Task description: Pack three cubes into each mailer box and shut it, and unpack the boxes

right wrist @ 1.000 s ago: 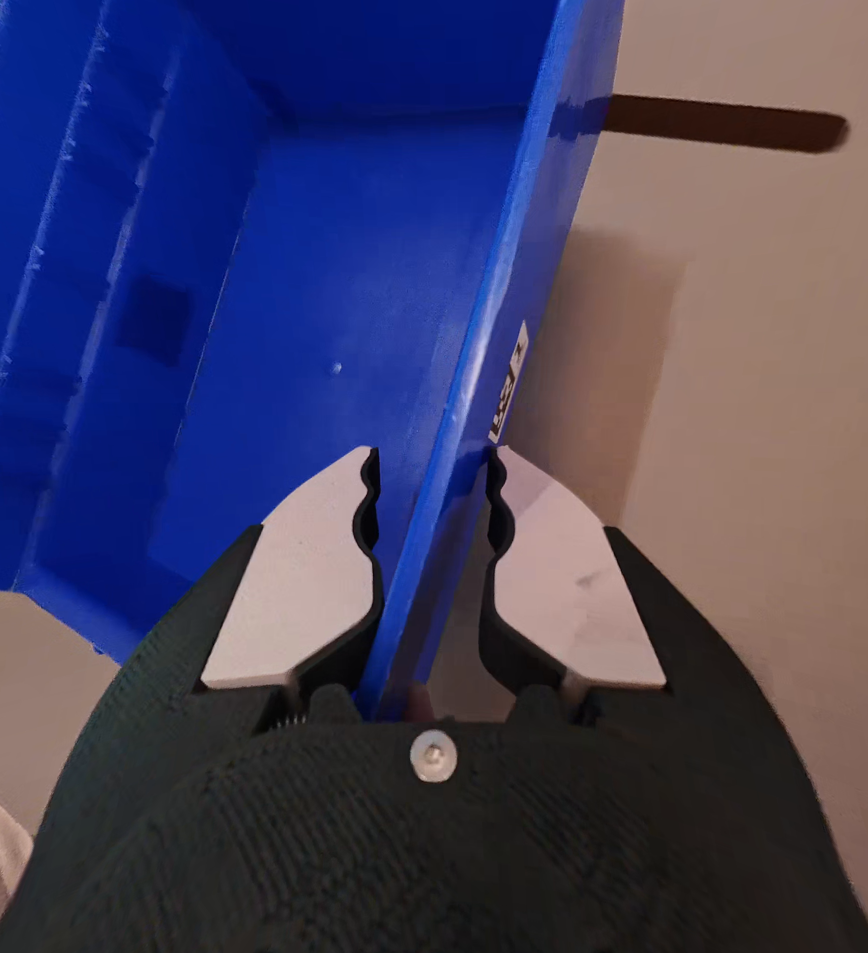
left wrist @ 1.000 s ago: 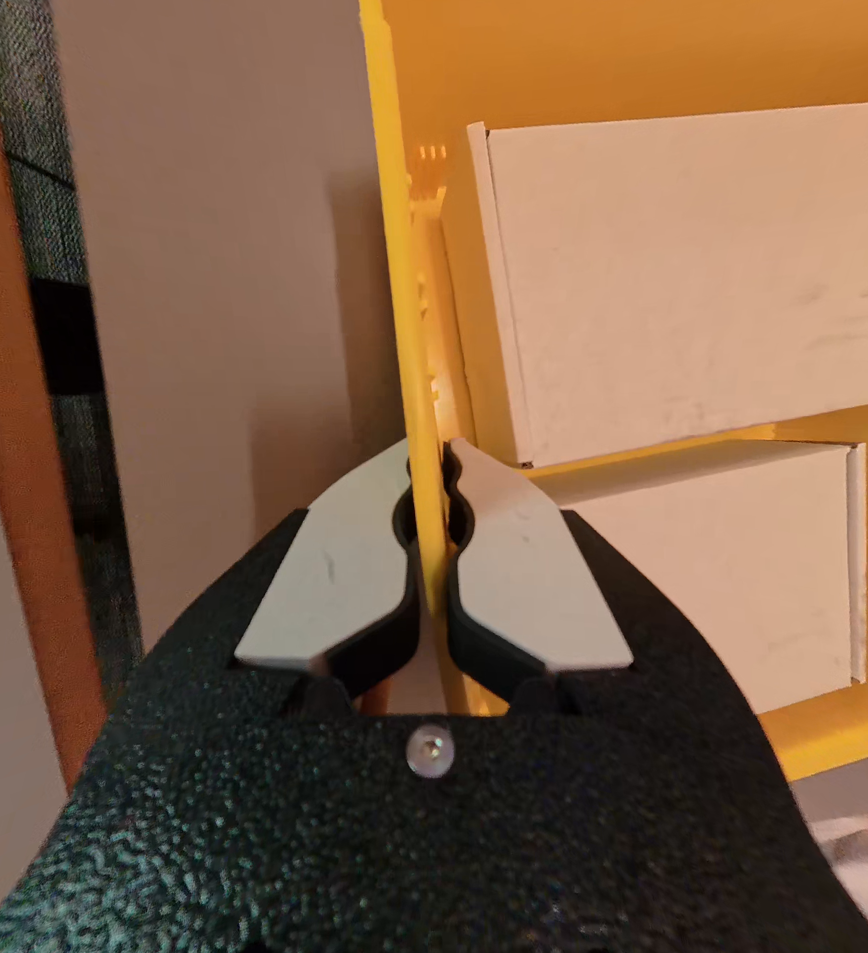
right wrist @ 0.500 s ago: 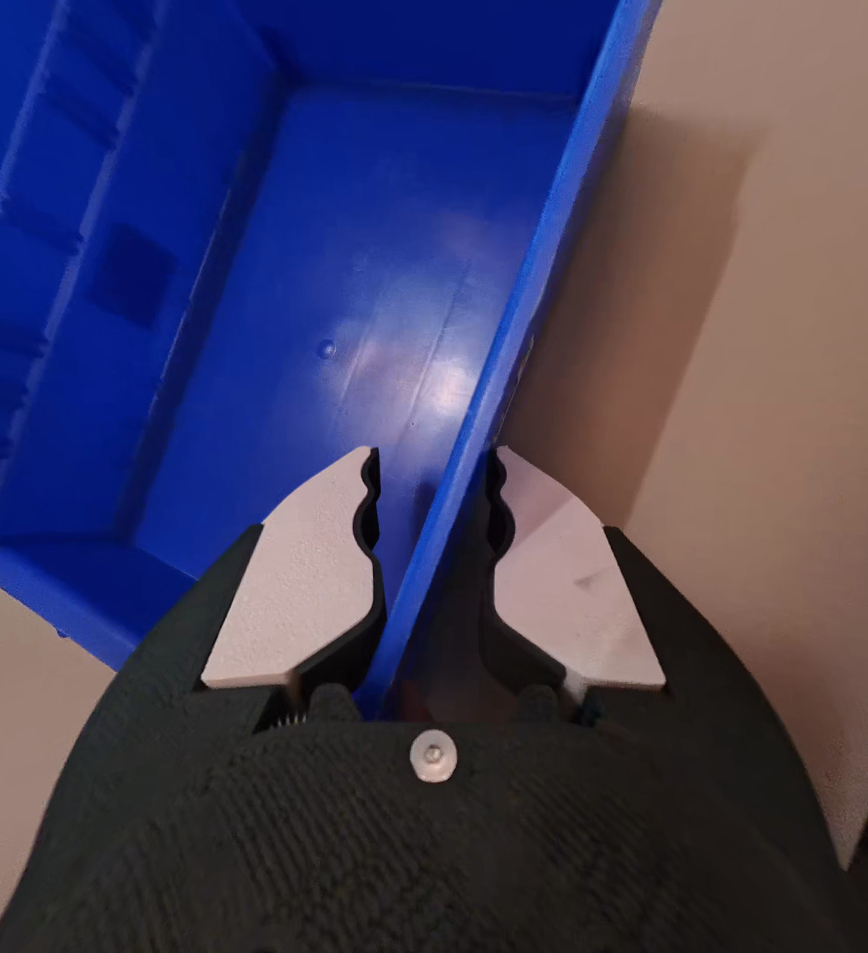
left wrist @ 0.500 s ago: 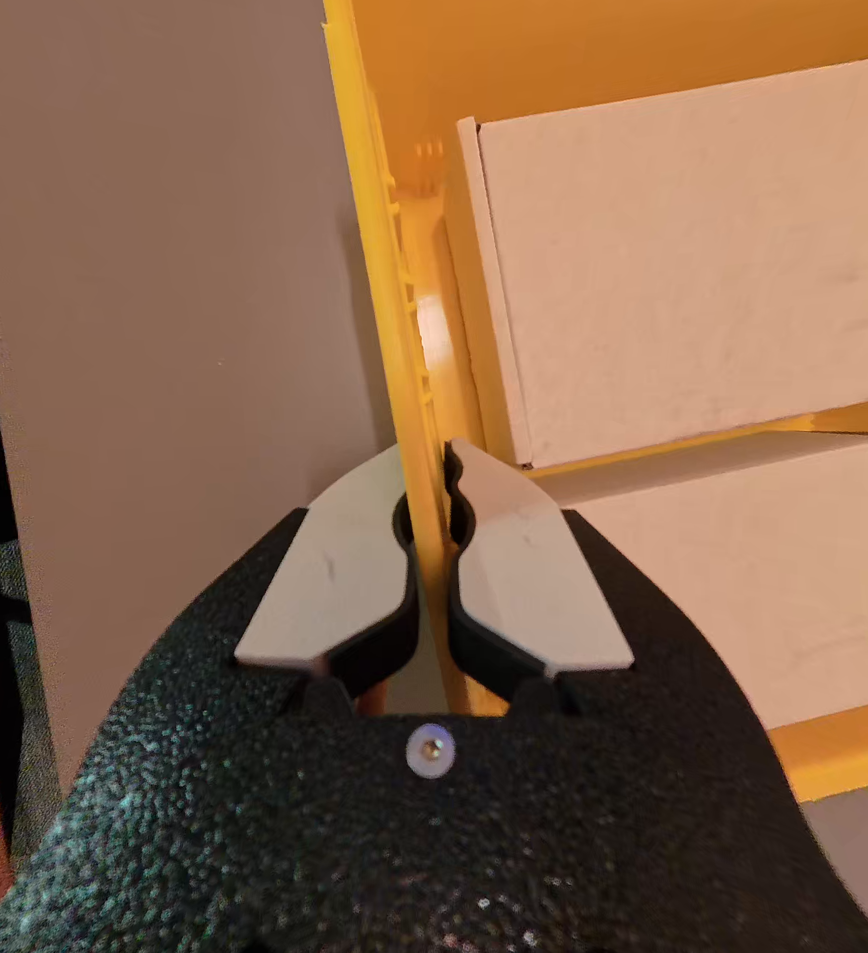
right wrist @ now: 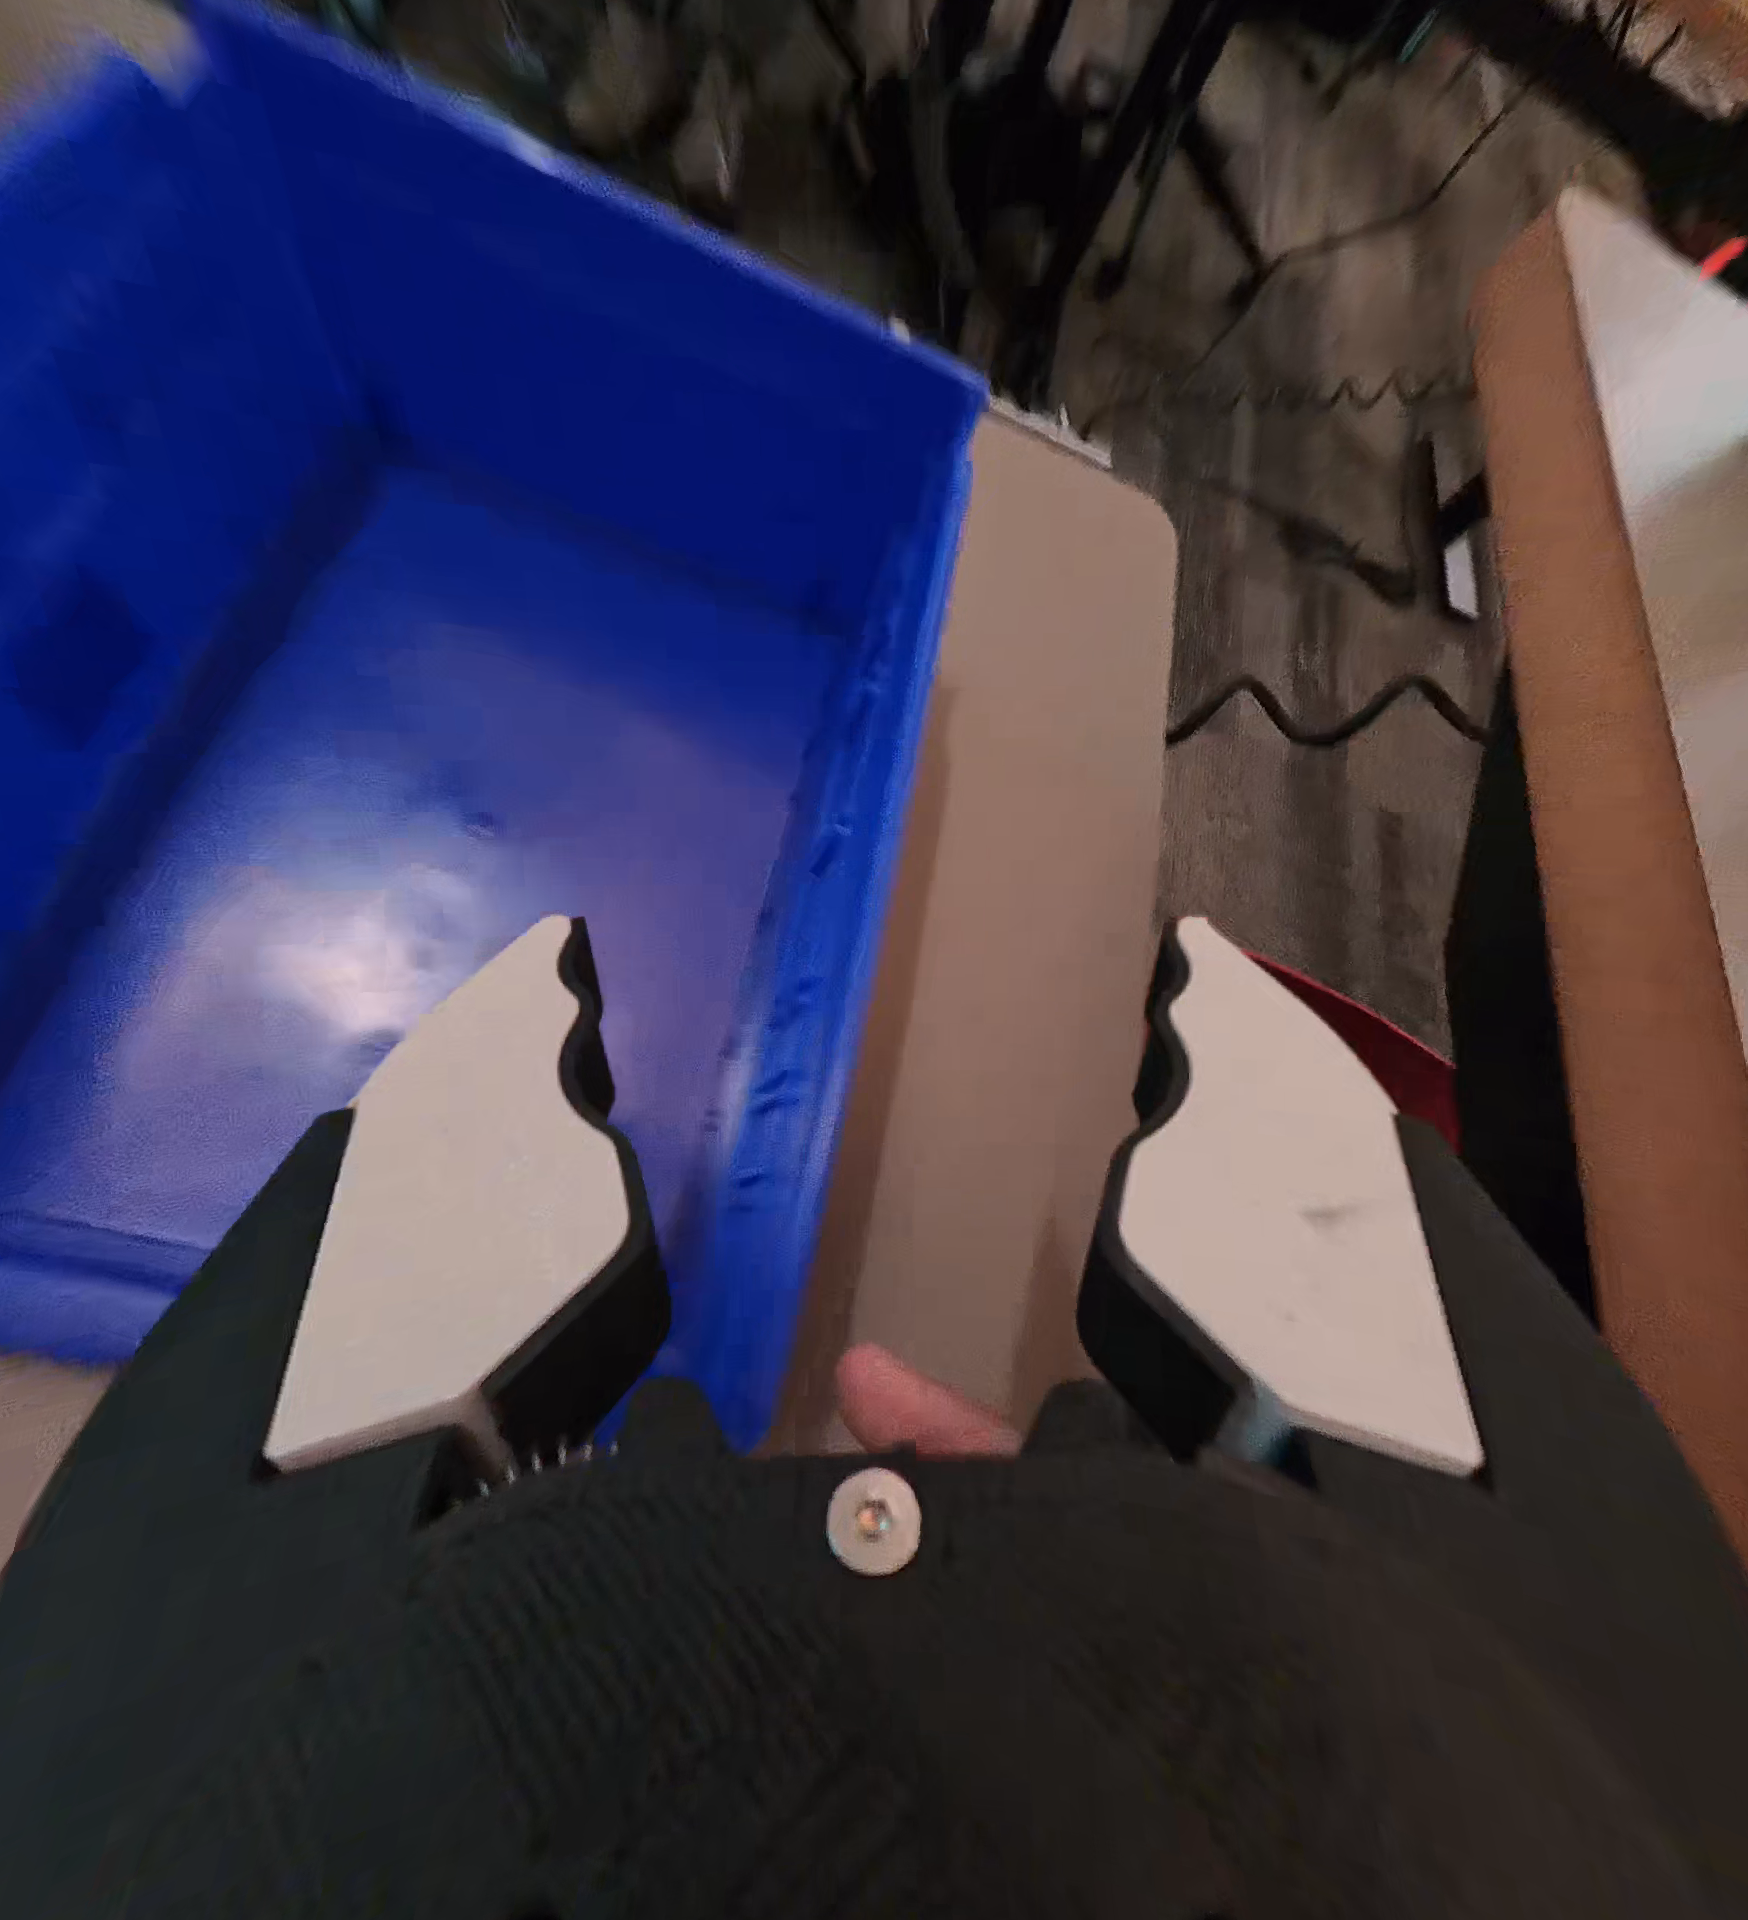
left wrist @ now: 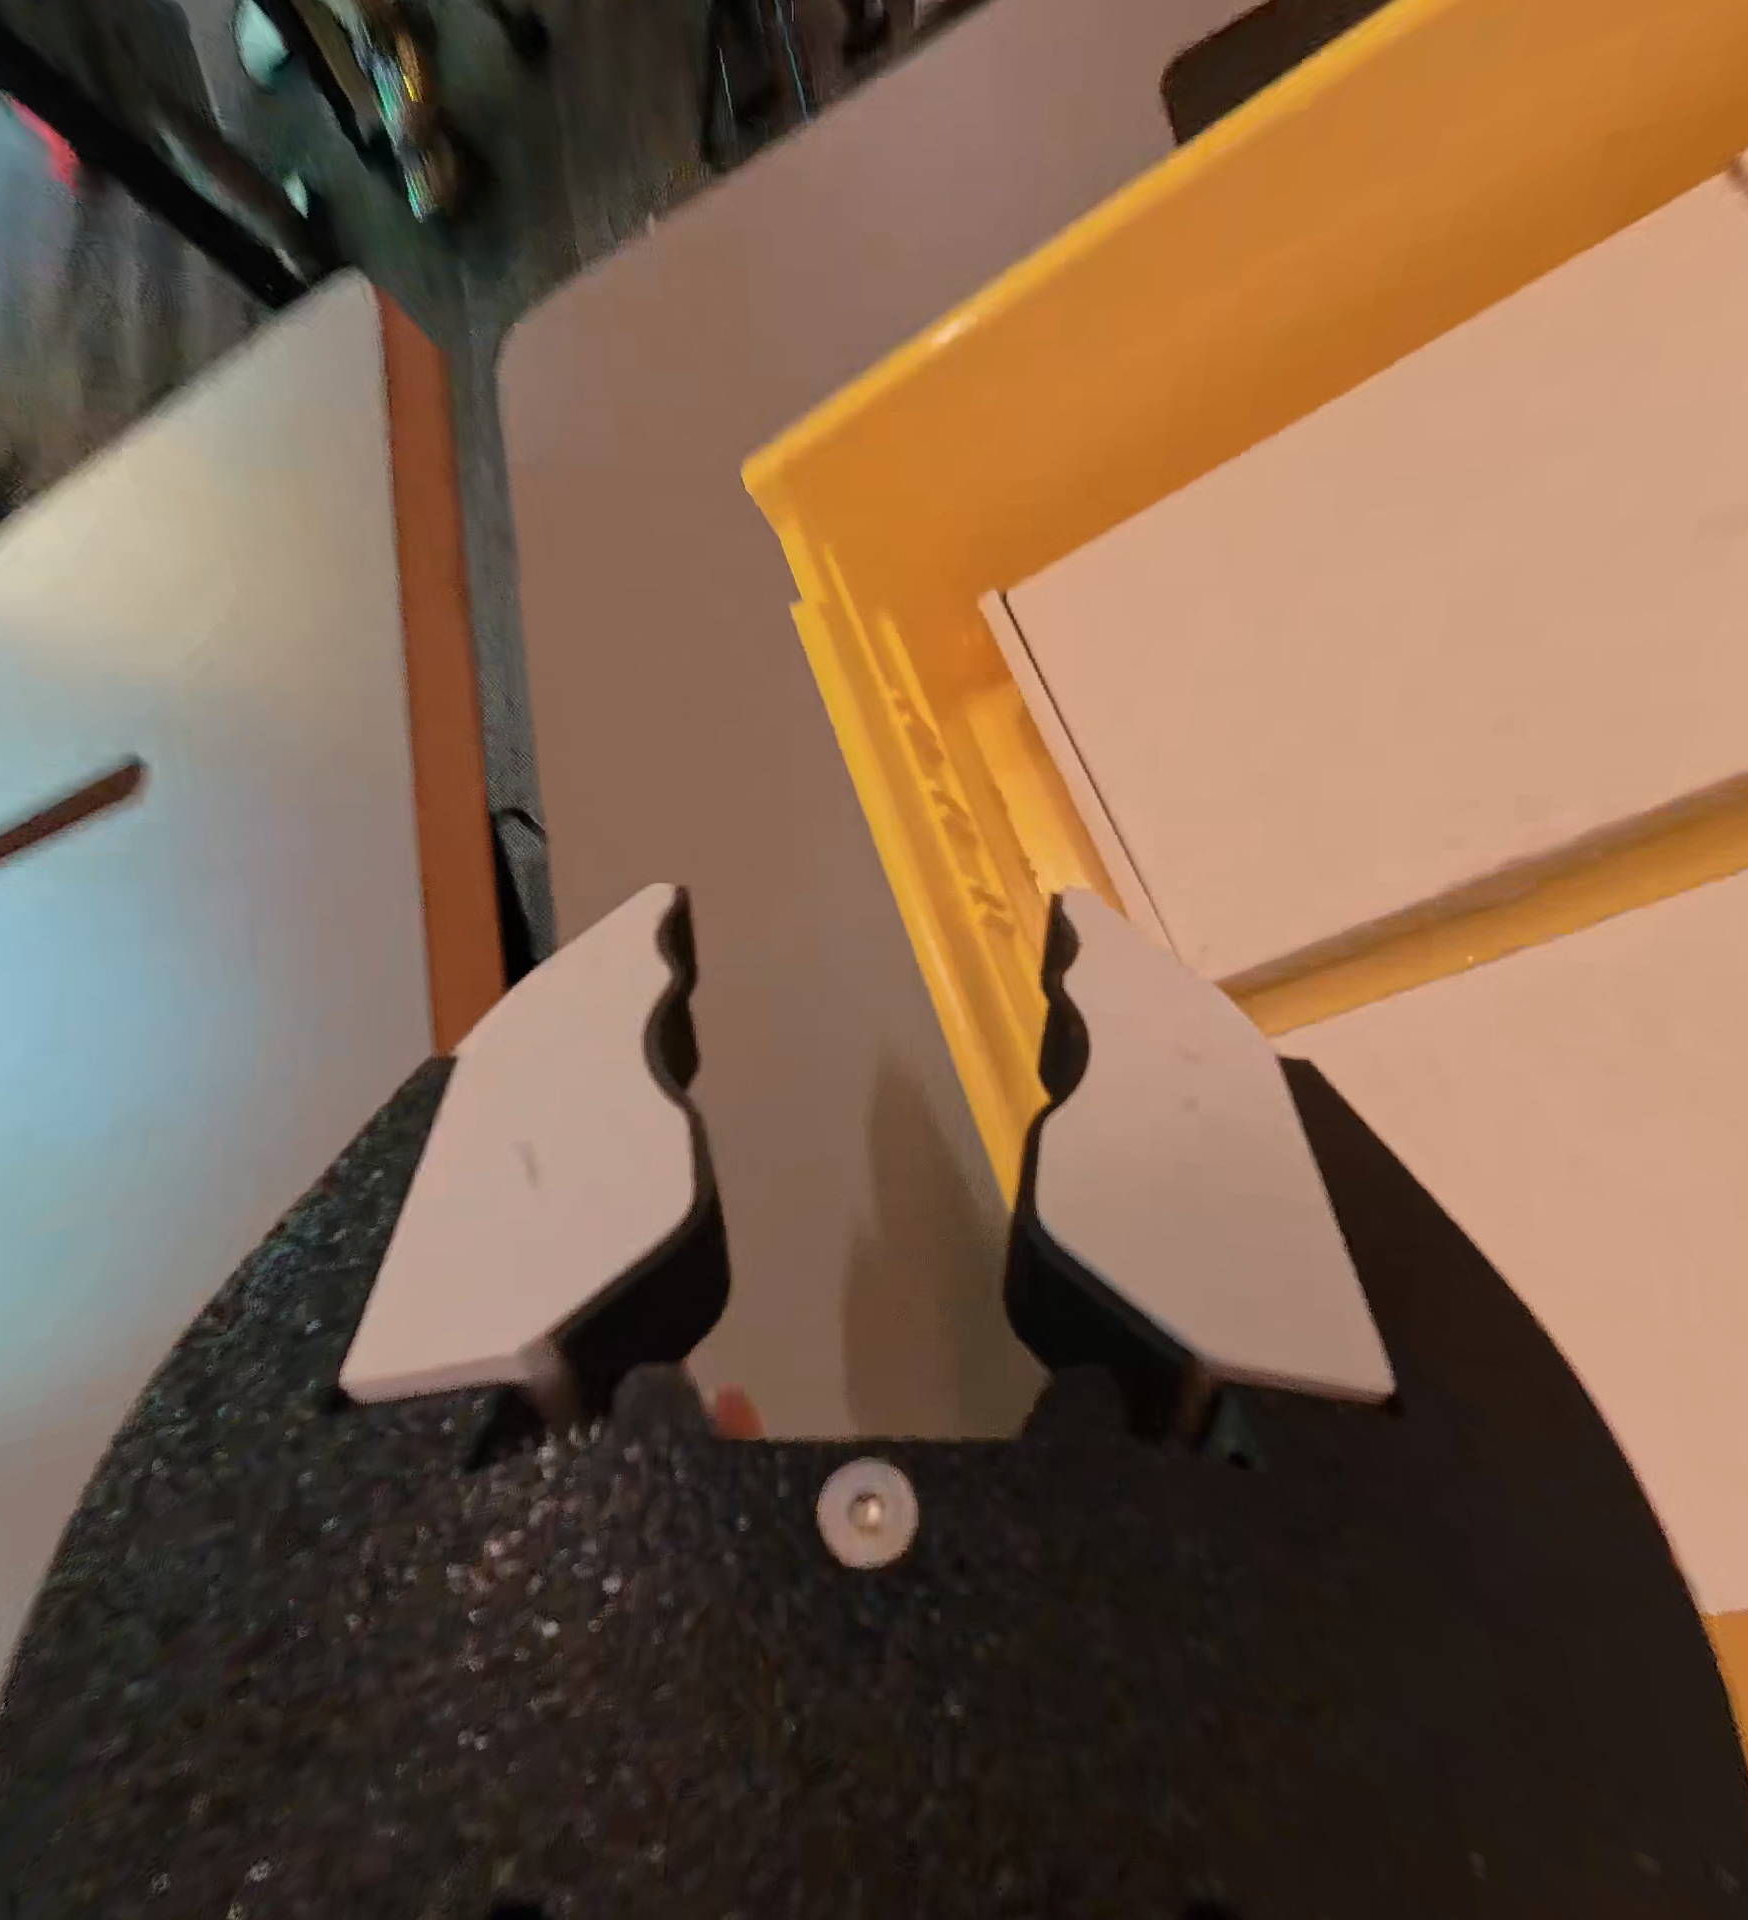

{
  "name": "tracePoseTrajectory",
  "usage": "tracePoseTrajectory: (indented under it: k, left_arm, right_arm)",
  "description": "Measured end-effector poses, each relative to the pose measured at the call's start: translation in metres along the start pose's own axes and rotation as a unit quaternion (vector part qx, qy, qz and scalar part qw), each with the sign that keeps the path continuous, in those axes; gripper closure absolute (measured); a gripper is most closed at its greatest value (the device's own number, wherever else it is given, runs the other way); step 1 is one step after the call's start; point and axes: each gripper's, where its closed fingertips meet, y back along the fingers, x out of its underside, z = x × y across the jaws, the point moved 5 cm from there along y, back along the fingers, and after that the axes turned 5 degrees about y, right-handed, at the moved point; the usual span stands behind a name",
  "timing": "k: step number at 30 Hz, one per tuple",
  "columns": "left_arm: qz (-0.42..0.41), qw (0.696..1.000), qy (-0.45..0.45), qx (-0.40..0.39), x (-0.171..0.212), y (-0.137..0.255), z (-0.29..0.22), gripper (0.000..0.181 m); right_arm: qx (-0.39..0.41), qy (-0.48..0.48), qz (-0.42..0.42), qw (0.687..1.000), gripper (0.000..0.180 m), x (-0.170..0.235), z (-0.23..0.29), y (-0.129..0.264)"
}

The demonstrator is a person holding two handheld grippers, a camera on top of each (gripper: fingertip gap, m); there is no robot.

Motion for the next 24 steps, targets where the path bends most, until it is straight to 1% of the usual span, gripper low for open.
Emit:
tracePoseTrajectory:
  k: [2,3,5,7,9,11,14,16,18,21,24]
  left_arm:
    - [-0.018,0.999,-0.044,-0.007,-0.005,0.013,0.002,0.108]
    - [-0.022,0.997,-0.073,0.002,-0.006,0.020,-0.002,0.103]
    - [-0.010,0.988,-0.140,0.062,-0.002,0.032,-0.021,0.091]
    - [0.023,0.969,-0.208,0.133,0.009,0.043,-0.045,0.080]
    - [0.040,0.947,-0.266,0.177,0.017,0.052,-0.067,0.078]
    - [0.051,0.925,-0.313,0.210,0.022,0.058,-0.086,0.078]
    - [0.072,0.905,-0.346,0.237,0.022,0.057,-0.107,0.077]
    - [0.096,0.894,-0.363,0.243,0.025,0.052,-0.115,0.071]
    - [0.122,0.886,-0.378,0.239,0.028,0.045,-0.119,0.066]
    - [0.136,0.877,-0.406,0.220,0.032,0.034,-0.120,0.065]
    - [0.165,0.868,-0.413,0.222,0.040,0.028,-0.118,0.064]
  right_arm:
    - [-0.034,-0.025,-0.042,0.998,0.077,-0.010,0.026,0.026]
    - [-0.054,-0.030,-0.061,0.996,0.073,-0.013,0.044,0.039]
    - [-0.088,-0.033,-0.101,0.990,0.064,-0.015,0.085,0.060]
    - [-0.134,-0.036,-0.138,0.981,0.061,-0.014,0.133,0.076]
    - [-0.193,-0.045,-0.160,0.967,0.060,-0.015,0.181,0.086]
    - [-0.246,-0.050,-0.162,0.954,0.059,-0.020,0.225,0.093]
    - [-0.299,-0.021,-0.177,0.937,0.060,-0.034,0.279,0.102]
    - [-0.292,0.013,-0.159,0.943,0.061,-0.041,0.302,0.102]
    - [-0.258,0.031,-0.151,0.954,0.061,-0.049,0.317,0.103]
    - [-0.238,0.068,-0.160,0.956,0.062,-0.057,0.335,0.110]
    - [-0.190,0.094,-0.152,0.965,0.061,-0.061,0.338,0.110]
